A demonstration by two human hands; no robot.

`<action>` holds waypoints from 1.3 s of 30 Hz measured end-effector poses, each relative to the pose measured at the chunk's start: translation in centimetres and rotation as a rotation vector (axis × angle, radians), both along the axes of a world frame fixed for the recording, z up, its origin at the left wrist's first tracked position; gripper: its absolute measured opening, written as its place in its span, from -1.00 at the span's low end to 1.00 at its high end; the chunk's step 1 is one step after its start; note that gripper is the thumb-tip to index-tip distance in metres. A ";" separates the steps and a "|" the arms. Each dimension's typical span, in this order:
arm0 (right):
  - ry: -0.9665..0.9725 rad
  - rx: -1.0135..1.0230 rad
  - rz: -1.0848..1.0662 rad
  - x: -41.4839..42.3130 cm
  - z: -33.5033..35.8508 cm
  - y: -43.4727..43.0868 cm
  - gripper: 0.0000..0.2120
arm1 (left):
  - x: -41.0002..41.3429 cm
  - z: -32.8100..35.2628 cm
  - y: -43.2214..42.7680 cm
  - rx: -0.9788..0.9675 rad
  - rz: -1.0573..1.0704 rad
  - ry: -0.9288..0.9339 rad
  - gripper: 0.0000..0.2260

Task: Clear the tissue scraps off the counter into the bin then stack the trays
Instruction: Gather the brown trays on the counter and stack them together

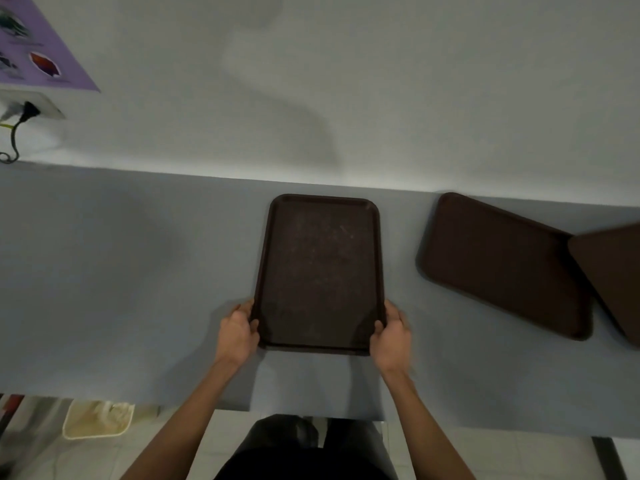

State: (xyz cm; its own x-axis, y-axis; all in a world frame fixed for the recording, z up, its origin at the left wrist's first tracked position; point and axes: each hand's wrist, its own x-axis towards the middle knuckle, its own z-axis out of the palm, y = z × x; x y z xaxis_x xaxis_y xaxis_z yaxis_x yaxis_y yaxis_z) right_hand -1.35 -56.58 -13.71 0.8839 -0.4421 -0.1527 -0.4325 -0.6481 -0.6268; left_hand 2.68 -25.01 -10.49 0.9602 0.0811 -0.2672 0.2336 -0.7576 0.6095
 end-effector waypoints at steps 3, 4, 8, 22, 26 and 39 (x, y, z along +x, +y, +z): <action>0.014 0.014 -0.011 0.5 0.3 -0.7 -0.41 | 0.6 -0.2 -1.2 0.026 0.027 0.008 -0.48; 0.015 0.016 -0.020 0.5 0.6 -0.9 -0.41 | 0.7 -0.3 -1.6 0.022 0.031 0.008 -0.48; 0.035 0.031 -0.063 0.6 1.3 -2.2 -0.42 | 1.0 -0.9 -3.3 0.041 0.021 0.037 -0.52; -0.085 0.170 -0.506 -3.3 2.9 -23.0 -0.72 | 1.2 4.3 -22.9 0.051 -0.208 -0.260 -0.60; -0.017 0.292 -0.757 -3.0 2.4 -31.3 -0.54 | 3.5 4.2 -32.8 -0.037 -0.296 -0.138 -0.65; 0.042 0.401 -0.721 -4.1 1.8 -39.7 -0.69 | 10.9 -4.8 -40.1 -0.155 0.016 0.158 -0.76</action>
State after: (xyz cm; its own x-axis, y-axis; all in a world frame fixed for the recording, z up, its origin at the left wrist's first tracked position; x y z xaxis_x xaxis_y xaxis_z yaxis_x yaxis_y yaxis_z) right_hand -5.49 -96.29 -11.93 0.3941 -0.8033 -0.4465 -0.6851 0.0671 -0.7253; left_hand 13.59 -65.12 -15.30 0.9043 0.0422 -0.4249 0.3468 -0.6531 0.6732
